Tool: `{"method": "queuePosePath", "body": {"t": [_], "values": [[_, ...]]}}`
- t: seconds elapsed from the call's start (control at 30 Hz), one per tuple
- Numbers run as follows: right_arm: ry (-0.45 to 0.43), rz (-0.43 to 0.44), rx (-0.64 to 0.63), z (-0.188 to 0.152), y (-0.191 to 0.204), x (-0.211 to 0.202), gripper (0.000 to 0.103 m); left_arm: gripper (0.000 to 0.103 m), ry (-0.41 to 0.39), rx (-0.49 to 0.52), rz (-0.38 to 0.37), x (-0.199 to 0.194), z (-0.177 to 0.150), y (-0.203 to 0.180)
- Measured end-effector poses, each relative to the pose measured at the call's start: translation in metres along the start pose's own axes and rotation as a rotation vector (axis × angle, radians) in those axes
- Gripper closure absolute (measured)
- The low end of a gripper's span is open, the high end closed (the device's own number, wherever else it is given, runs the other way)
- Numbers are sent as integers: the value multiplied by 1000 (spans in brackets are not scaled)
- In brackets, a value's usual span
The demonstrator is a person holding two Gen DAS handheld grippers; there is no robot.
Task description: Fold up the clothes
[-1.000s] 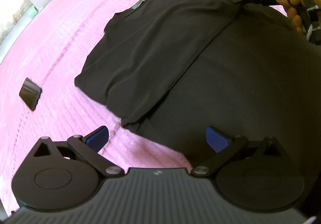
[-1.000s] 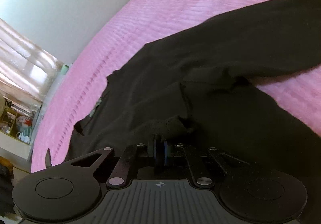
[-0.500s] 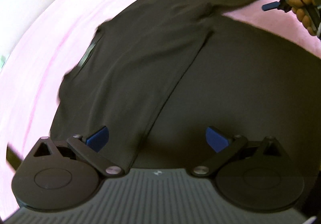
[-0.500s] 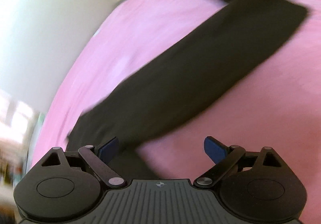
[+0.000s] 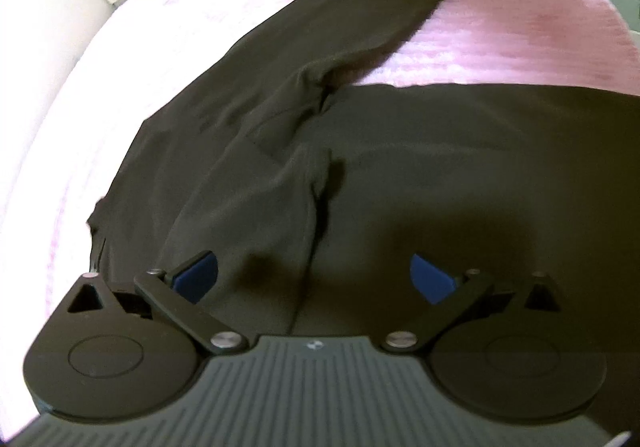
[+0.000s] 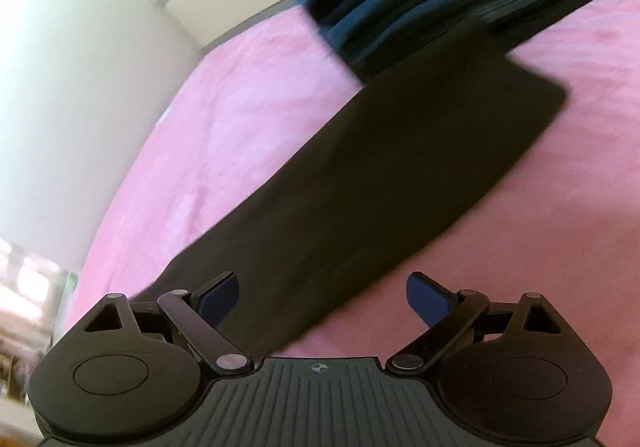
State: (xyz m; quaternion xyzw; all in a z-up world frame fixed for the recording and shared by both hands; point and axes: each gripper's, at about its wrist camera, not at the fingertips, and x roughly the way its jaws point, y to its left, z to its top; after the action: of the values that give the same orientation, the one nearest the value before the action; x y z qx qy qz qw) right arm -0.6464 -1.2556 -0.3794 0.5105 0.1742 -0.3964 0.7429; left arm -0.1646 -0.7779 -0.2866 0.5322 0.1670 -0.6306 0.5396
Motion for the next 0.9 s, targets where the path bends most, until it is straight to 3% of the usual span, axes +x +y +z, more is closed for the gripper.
{"method": "queuePosePath", "body": {"t": [0.1, 0.17, 0.23, 0.27, 0.37, 0.43, 0.53, 0.63, 0.83, 0.9], "values": [[-12, -18, 64, -10, -9, 6, 9, 23, -23, 37, 29, 17, 15, 1], [-28, -14, 101, -11, -17, 5, 9, 67, -31, 98, 58, 24, 22, -2], [-32, -22, 94, -8, -19, 3, 9, 89, -37, 146, 74, 27, 27, -5], [-31, -30, 81, -7, -19, 1, 9, 96, -70, 123, 69, 21, 30, -3], [-41, -44, 87, -3, -23, -4, 9, 97, -188, 68, 49, -4, 36, 0], [-48, -50, 101, 0, -25, -4, 9, 96, -215, 71, -8, -8, 38, -8], [-57, -52, 119, 4, -30, -6, 9, 87, -150, 81, -75, 11, 39, -19], [-76, -53, 133, 12, -34, -4, 9, 55, -106, 59, -112, 21, 39, -22], [-165, -93, 181, 34, -57, -3, 9, 49, -139, -50, -155, -16, 24, -6], [-204, -87, 213, 41, -64, -2, 9, 49, -116, -73, -156, -22, 17, -3]]}}
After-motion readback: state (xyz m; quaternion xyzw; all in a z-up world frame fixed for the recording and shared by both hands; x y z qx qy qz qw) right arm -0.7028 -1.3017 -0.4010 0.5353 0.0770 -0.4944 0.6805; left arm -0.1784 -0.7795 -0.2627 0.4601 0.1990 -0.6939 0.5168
